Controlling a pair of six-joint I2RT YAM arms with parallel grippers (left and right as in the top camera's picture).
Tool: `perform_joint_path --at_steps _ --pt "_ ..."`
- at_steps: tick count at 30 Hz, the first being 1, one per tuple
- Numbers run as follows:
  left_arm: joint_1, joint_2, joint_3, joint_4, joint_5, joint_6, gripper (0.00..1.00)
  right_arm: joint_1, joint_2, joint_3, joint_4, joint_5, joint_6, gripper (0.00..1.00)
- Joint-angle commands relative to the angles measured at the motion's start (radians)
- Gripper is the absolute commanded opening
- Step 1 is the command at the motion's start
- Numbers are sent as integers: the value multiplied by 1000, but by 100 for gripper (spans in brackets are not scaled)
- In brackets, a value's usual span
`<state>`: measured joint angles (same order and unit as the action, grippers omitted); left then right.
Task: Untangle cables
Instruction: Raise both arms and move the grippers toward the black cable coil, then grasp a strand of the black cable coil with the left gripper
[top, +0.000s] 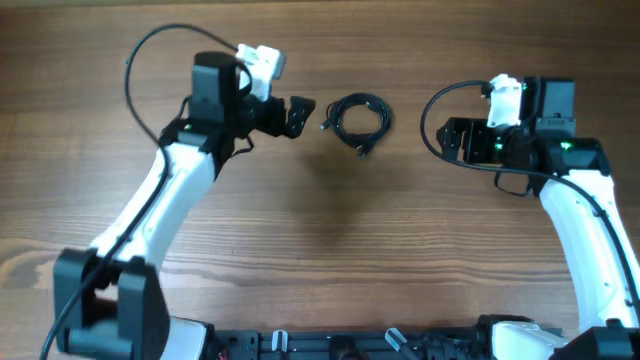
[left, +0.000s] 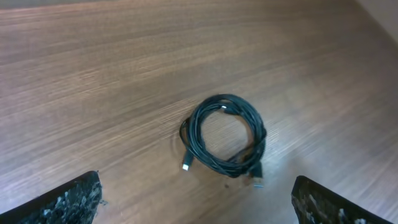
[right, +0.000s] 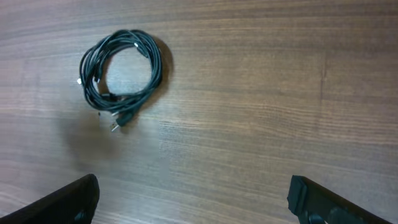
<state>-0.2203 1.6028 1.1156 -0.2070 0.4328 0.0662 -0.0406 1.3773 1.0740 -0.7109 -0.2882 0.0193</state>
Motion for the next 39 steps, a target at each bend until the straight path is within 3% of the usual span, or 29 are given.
perform_joint_path --at_steps 1,5,6,7,10,13,18,23,27,32,33,35,36,37,38,39 --pt "-40 137 149 -48 -103 114 100 -8 10 25 -18 -77 -45 100" --pt "-55 293 307 -82 -105 115 98 -8 10 26 -41 -127 -79 100" --pt "-65 325 332 -98 -90 141 90 -8 10 26 -50 -165 -99 100" --pt "-83 359 340 -97 -90 169 89 -8 10 26 -50 -183 -98 100" --pt "-111 416 340 -89 -90 189 91 -8 10 26 -54 -211 -95 100" --pt "-140 458 340 -74 -63 189 100 -8 6 26 -54 -211 -87 100" --pt "-172 512 340 -36 -63 188 99 -8 -1 26 -66 -211 -69 100" --pt "-187 563 340 -32 -63 188 80 -8 -7 26 -75 -211 -68 99" --pt "-188 587 340 -29 -63 188 78 -8 -7 26 -76 -211 -64 100" --pt "-189 591 340 -32 -63 188 61 -8 -7 26 -77 -211 -64 100" --pt "-190 591 340 -32 -64 188 52 -8 -7 26 -77 -211 -64 100" --pt "-190 591 340 -32 -64 188 14 -8 -7 26 -77 -211 -64 100" --pt "-190 591 340 -32 -63 187 9 -8 -7 26 -77 -211 -64 100" --pt "-190 591 340 -32 -63 183 21 -8 -7 26 -77 -211 -64 100" --pt "-190 591 340 -31 -63 180 54 -8 -7 26 -78 -211 -64 100" --pt "-190 591 340 -30 -63 180 56 -8 -7 26 -80 -211 -64 100"
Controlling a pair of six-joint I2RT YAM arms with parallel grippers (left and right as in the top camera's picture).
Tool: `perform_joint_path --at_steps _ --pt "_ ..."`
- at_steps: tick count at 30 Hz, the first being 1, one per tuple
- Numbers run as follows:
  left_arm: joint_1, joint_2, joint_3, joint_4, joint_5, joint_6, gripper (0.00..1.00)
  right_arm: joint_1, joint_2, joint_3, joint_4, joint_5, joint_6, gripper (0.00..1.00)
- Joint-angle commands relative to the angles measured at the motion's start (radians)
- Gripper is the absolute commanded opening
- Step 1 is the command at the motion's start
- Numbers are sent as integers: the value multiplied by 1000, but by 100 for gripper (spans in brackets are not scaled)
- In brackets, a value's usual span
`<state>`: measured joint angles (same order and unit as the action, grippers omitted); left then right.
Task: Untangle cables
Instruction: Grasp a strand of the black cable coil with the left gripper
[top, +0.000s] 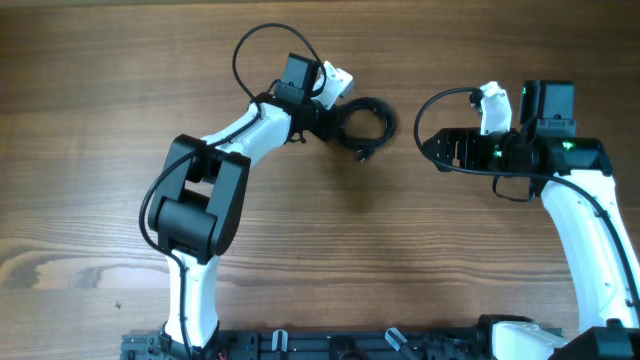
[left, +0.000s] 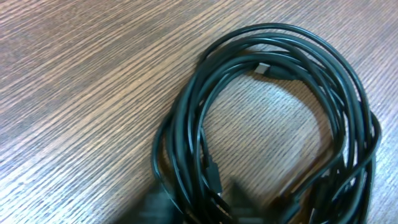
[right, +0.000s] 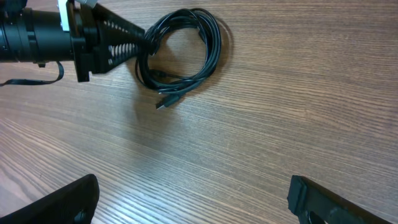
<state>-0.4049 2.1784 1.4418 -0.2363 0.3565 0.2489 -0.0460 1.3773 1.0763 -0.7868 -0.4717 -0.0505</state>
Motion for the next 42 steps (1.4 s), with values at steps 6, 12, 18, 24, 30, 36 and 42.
perform_joint_path --at_steps 6,12,18,24,30,36,42 --pt "-6 16 13 21 13 -3 74 -2 -7 23 -15 -27 5 100" --pt "-29 16 13 19 13 -2 64 -2 -7 23 -23 -27 6 100" --pt "-38 16 13 12 8 -2 54 -2 -7 23 -32 -27 5 100" --pt "-38 16 10 -5 -37 -2 56 -2 -7 23 -34 -28 5 100" --pt "-38 16 10 -21 -108 -1 40 -2 -7 23 -37 -27 5 100" --pt "-35 16 9 -49 -127 -1 47 -2 -7 23 -38 -28 5 100" --pt "-36 24 -17 -74 -127 -2 4 -2 -7 23 -37 -28 5 100"
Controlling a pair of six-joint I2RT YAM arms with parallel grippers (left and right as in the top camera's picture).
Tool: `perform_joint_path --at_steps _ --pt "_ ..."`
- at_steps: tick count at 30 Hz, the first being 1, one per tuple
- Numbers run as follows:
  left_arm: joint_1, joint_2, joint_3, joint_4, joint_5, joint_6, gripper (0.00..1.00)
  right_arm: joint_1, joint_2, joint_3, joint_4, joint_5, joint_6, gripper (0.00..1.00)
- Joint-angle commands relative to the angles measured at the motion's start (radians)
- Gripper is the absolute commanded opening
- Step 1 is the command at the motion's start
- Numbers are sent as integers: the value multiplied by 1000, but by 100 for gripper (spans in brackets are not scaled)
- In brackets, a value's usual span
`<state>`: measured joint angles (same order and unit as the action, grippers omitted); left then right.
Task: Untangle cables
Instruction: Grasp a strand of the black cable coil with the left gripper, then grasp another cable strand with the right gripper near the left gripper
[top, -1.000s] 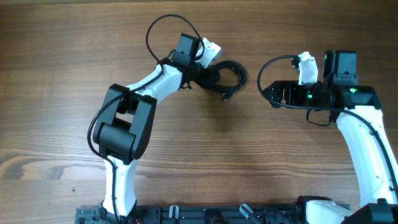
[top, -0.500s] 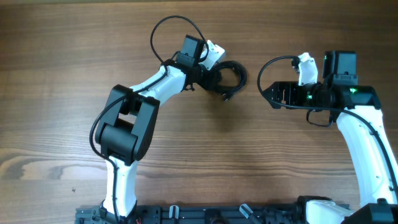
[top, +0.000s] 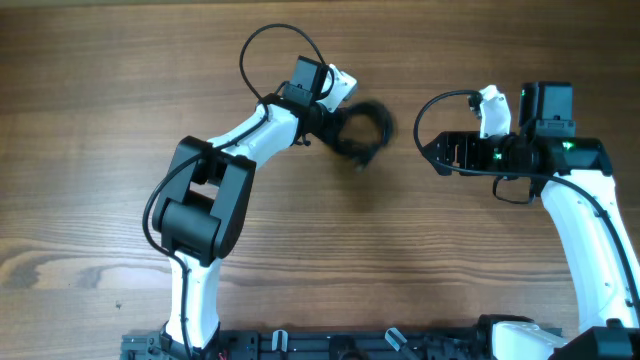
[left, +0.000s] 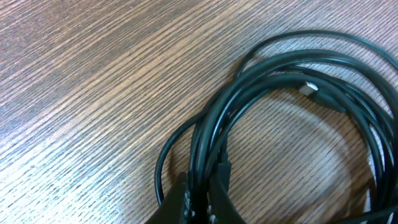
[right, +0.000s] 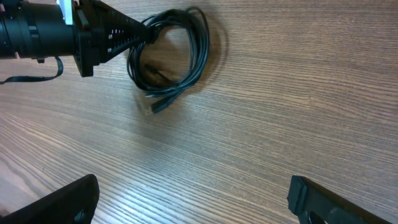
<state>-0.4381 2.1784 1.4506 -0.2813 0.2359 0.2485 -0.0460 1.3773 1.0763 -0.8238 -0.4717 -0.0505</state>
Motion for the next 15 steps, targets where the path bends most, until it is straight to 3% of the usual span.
perform_joint_path --at_steps 1,5,15 --pt "-3 23 -26 -27 -6 -7 4 -2 -7 23 0 -27 6 100" --pt "-3 -42 -23 -27 -6 -47 4 -2 -7 23 6 -23 5 100" --pt "26 -392 -23 -91 19 -117 4 -2 -6 23 30 -32 -37 100"
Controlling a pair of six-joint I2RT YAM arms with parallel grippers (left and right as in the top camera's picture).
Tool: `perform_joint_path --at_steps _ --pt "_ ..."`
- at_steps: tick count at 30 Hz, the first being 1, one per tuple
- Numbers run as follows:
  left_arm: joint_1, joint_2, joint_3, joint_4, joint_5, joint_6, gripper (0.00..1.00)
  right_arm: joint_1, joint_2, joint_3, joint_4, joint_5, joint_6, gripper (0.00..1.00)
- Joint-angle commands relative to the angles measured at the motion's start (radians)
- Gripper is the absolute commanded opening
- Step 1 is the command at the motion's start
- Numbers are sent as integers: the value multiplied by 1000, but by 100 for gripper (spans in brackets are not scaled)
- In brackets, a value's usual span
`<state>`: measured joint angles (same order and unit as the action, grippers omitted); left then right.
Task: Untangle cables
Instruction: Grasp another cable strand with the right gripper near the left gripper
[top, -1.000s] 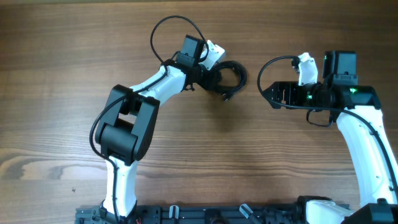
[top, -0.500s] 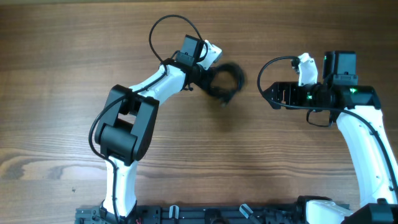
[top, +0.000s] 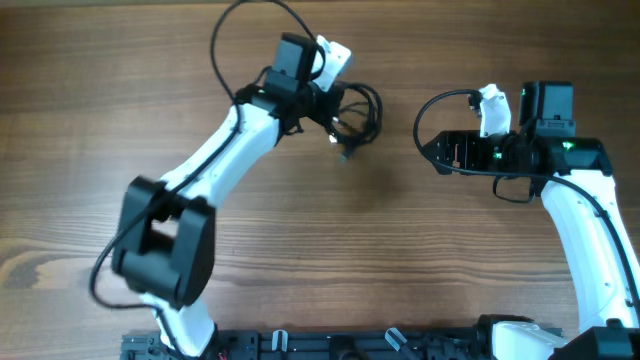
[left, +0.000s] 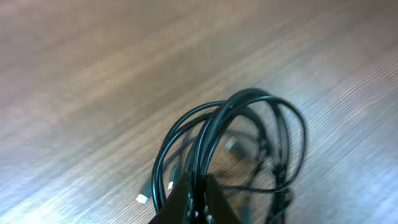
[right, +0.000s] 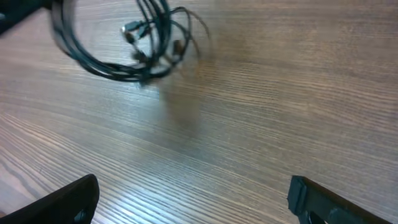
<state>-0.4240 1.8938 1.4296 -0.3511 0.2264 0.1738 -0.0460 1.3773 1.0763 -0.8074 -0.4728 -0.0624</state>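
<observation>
A coil of black cables (top: 357, 112) hangs off the table in my left gripper (top: 322, 102), which is shut on the coil's left side. In the left wrist view the loops (left: 249, 134) stand up from my pinched fingertips (left: 199, 202), plug ends dangling below. The right wrist view shows the raised coil (right: 134, 46) at upper left, blurred. My right gripper (top: 447, 148) stays at the right, open, its fingers (right: 56, 202) wide apart over bare wood.
The wooden table (top: 320, 250) carries nothing else. Each arm's own black lead loops above its wrist, the left one (top: 235, 25) arching near the table's far edge.
My left gripper, shut on the coil, has risen and pulled back left. The coil now hangs tilted above the wood instead of lying flat. The right arm has not moved.
The coil lay flat mid-table with both grippers open and apart from it. Then my left gripper was at the coil's left edge. It was then shut on the strands there, and now holds the coil lifted.
</observation>
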Motion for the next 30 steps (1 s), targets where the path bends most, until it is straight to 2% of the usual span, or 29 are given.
perform_joint_path --at_steps 1,5,9,10,11,13,14,18,22,24,27,30 --pt "14 -137 -2 -23 34 -64 4 -2 -6 23 21 -33 -23 100" --pt "79 -336 -2 -1 241 -239 4 -2 -6 23 134 -158 13 100" --pt "133 -368 -3 -2 402 -319 4 -2 -6 23 261 -335 10 100" --pt "137 -368 -3 -2 402 -336 4 -2 -6 23 285 -388 10 100" --pt "137 -368 -3 0 407 -340 4 -2 -6 23 311 -443 10 98" --pt "137 -368 -3 6 447 -364 4 0 -6 23 391 -570 10 89" --pt "136 -368 -3 6 448 -372 4 2 -6 23 419 -573 11 94" --pt "124 -368 -3 6 462 -399 4 15 2 23 430 -541 -29 93" --pt "87 -368 -3 6 462 -399 4 107 61 23 507 -539 -24 73" --pt "79 -368 -3 6 461 -399 4 147 85 23 571 -539 34 72" --pt "79 -368 -3 -2 462 -399 4 174 101 23 620 -538 44 70" --pt "79 -368 -3 -9 462 -398 4 174 102 23 621 -514 44 63"
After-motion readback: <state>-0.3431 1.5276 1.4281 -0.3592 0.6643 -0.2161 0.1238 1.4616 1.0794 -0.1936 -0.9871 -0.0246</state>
